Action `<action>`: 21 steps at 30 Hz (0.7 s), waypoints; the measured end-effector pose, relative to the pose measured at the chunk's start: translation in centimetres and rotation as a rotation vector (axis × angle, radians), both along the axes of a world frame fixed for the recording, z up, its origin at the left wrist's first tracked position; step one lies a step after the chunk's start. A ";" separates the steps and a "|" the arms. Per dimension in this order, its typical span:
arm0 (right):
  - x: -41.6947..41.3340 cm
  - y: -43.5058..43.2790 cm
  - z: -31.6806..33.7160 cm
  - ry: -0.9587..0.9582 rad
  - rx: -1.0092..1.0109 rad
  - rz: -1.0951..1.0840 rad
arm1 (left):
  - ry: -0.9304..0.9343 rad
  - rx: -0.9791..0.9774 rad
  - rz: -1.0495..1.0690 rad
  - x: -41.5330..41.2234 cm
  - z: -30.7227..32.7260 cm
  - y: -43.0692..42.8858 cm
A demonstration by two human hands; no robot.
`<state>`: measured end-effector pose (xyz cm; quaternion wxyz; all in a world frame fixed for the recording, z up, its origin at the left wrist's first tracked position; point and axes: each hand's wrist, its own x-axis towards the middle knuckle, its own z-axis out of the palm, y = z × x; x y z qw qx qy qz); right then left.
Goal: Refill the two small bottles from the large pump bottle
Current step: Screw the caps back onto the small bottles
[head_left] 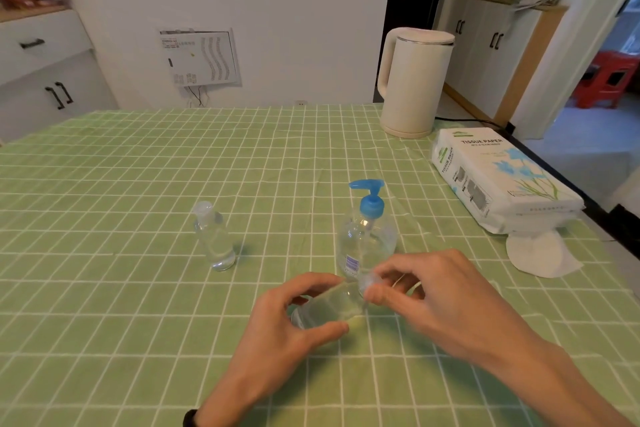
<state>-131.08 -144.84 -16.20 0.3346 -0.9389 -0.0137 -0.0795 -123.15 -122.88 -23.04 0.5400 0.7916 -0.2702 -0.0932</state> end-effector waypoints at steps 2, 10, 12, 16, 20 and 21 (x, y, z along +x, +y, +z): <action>-0.2 0.0 0.1 -0.001 0.049 0.020 | 0.004 -0.011 -0.002 0.0 0.1 0.0; -0.4 0.3 0.1 0.051 0.023 -0.003 | 0.011 -0.005 0.007 -0.1 0.4 0.4; -0.3 0.5 0.1 0.048 0.008 0.008 | 0.013 -0.009 0.009 0.0 0.4 0.5; -0.4 0.5 0.1 0.071 -0.013 -0.034 | -0.001 -0.009 0.004 0.0 0.4 0.5; -0.3 0.8 0.2 0.083 -0.019 -0.033 | -0.002 -0.009 -0.002 0.0 0.4 0.6; -0.3 0.8 0.3 0.092 -0.013 -0.045 | -0.007 -0.007 -0.004 0.0 0.4 0.6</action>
